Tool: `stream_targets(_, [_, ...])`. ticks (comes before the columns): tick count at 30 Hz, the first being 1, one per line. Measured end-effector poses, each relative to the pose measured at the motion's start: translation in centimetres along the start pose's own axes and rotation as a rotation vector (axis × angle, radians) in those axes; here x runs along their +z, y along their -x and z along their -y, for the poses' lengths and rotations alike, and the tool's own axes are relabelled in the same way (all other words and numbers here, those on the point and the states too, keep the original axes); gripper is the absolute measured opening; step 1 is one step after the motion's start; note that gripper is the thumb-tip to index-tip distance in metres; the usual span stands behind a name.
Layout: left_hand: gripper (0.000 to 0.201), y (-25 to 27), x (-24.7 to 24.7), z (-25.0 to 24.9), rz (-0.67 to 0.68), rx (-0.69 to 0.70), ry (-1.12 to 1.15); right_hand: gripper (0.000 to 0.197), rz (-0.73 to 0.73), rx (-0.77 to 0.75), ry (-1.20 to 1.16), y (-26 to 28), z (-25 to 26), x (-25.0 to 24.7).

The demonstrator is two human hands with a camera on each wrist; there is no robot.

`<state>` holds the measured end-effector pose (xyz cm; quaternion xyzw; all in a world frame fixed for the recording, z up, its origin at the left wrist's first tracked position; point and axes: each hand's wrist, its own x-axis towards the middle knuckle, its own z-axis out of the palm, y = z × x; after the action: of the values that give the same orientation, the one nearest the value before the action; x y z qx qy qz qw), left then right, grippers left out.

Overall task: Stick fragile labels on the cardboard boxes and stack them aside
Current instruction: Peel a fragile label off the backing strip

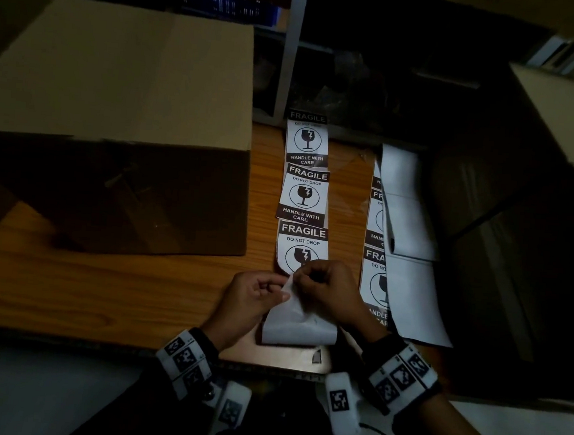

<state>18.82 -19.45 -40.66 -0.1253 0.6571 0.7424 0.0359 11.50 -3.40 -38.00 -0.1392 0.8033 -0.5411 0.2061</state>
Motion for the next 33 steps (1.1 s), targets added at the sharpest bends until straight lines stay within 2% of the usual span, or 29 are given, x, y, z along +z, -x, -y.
stream_targets(2, [0.023,0.1,0.0,-0.1,-0.002,-0.007,0.024,0.021,-0.048,0.075,-0.190,0.2,0.4,0.2])
stream_targets(4, [0.023,0.2,0.0,-0.1,-0.001,-0.020,0.052,0.020,-0.076,0.086,-0.262,0.5,0.8,-0.1])
stream_targets(8, [0.025,0.3,-0.1,-0.4,0.017,0.001,0.047,0.005,-0.008,-0.118,0.097,0.5,0.6,-0.4])
stream_targets(9, [0.025,0.3,-0.1,-0.5,0.028,0.007,0.056,0.006,-0.019,-0.147,0.166,0.4,0.3,-0.4])
stream_targets(15, [0.025,0.4,-0.1,-0.4,-0.011,-0.021,0.059,0.006,-0.112,-0.197,0.199,0.3,-0.1,0.6])
stream_targets(20, [0.024,0.5,-0.1,-0.8,0.026,-0.028,0.088,0.020,-0.035,-0.109,0.108,0.1,0.0,0.5])
stream_targets(26, [0.026,0.6,-0.2,-1.1,0.053,-0.021,0.139,0.023,0.016,0.020,-0.234,0.0,0.2,0.6])
stream_targets(33, [0.026,0.4,-0.4,-0.6,0.024,-0.056,0.146,0.023,-0.007,0.092,-0.283,-0.2,0.6,0.5])
